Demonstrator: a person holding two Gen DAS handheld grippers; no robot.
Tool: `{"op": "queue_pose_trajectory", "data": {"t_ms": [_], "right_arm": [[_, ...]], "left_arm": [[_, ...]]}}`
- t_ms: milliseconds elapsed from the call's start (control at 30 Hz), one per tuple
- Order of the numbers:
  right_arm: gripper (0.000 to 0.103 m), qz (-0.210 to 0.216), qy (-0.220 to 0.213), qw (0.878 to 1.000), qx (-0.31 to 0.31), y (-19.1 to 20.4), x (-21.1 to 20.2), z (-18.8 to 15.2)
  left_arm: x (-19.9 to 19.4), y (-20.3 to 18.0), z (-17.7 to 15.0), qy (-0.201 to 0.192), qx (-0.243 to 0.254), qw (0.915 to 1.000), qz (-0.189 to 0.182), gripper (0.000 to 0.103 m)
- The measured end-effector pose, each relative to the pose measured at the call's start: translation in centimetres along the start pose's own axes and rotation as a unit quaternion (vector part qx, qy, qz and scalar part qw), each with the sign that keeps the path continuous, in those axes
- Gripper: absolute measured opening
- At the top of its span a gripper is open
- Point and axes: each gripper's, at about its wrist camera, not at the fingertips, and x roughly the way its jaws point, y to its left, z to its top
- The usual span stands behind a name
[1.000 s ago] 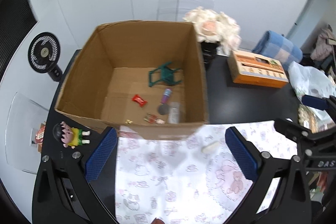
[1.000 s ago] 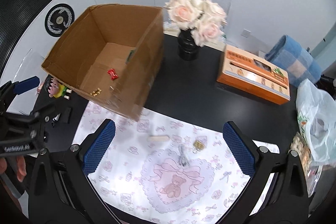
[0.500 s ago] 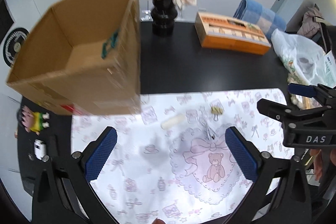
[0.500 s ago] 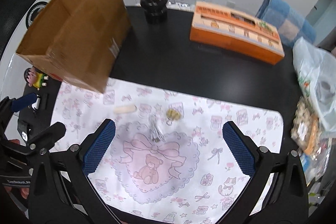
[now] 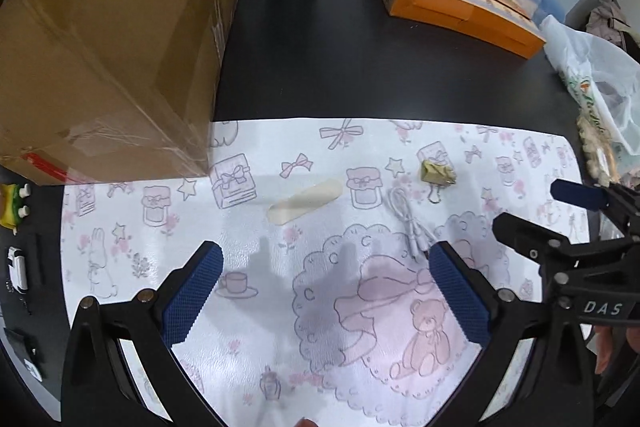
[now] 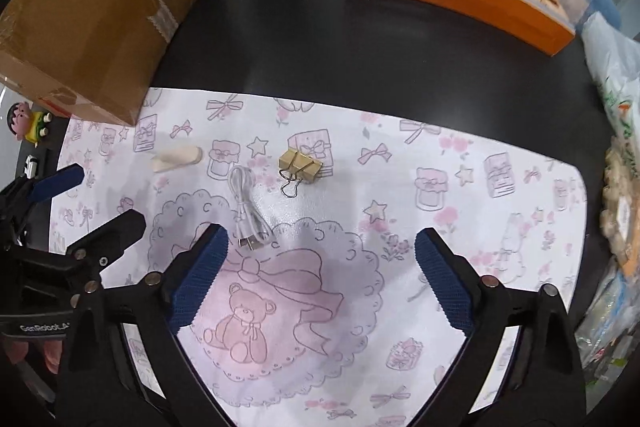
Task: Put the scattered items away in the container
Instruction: 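Move both tools back over the mat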
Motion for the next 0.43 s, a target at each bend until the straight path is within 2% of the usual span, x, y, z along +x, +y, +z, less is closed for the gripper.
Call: {"op": "queue_pose_trajectory", "data": {"t_ms": [100, 167, 267, 433], "right_arm": [[0.085, -0.003, 0.000, 1.000, -0.002, 0.0, 1.2, 0.3], [0.085, 0.001, 0.002, 1.000, -0.003, 0.0, 1.8, 0.4], [0.083, 0.007, 0.004, 1.000, -0.009, 0.2, 2.5, 0.7], [0.081, 0.007, 0.006, 1.000, -0.023, 0.6, 3.4, 1.1]], "left_arm": [[1.4, 0.0, 0.3, 0.007, 0.001, 1.0000, 0.003, 0.098], [2.2, -0.1, 0.6, 0.011, 0.003, 0.9999, 0.009, 0.084], [3.2, -0.1, 1.0, 0.017, 0.005, 0.9998, 0.009, 0.078], [4.1, -0.2, 1.1, 0.030, 0.021, 0.9992, 0.017, 0.060]]}}
